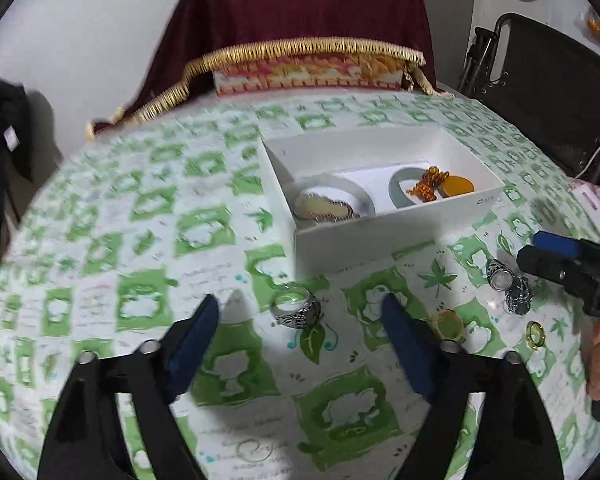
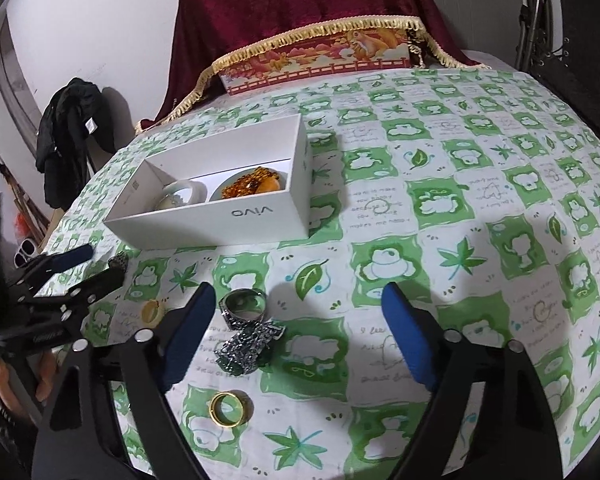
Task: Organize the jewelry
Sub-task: 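Move the left tool down over the large silver ring, then close the left tool on the large silver ring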
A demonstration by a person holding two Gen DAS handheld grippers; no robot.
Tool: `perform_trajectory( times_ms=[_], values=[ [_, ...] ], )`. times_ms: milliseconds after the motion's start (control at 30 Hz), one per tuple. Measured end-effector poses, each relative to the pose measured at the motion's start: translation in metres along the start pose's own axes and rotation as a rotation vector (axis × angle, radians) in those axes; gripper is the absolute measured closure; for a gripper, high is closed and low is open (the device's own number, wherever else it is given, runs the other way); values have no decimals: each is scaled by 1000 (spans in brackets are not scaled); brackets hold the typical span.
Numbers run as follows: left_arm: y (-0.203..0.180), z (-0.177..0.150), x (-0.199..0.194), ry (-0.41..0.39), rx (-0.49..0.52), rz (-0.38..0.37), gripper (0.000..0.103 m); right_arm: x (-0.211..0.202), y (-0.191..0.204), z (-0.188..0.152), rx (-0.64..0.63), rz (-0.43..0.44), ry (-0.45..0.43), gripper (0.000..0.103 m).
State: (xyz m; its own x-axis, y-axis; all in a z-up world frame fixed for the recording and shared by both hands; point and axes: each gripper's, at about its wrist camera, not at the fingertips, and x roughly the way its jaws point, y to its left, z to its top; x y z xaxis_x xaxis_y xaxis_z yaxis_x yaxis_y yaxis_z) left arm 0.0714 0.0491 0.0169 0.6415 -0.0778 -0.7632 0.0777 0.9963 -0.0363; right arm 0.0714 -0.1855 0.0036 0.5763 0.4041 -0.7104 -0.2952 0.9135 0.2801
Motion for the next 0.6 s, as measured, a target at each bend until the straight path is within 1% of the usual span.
perform_trajectory(
  times_ms=[33,67,100,167,300,367,500,600],
  values=[
    [2,1,4,14,-12,-20,35,0,-1,0,2,1,-2,25],
    [3,1,6,21,-18,-31,39,0,-1,1,5,3,-3,27],
    [2,2,7,23,-17,-36,40,-1,-3,1,12,4,-4,27],
    [-1,1,7,20,2,-44,49,-1,-7,2,37,12,-6,31],
    [-14,-4,5,27,60,-62,57,0,-16,3,83,46,8,38],
    [-25,-7,3,31,88,-83,59,0,-17,3,88,55,13,43],
    [-49,-19,-4,34,168,-91,59,2,-9,2,50,74,33,43],
    [-52,-21,-5,32,169,-91,58,5,0,-1,-2,49,44,43]
  ],
)
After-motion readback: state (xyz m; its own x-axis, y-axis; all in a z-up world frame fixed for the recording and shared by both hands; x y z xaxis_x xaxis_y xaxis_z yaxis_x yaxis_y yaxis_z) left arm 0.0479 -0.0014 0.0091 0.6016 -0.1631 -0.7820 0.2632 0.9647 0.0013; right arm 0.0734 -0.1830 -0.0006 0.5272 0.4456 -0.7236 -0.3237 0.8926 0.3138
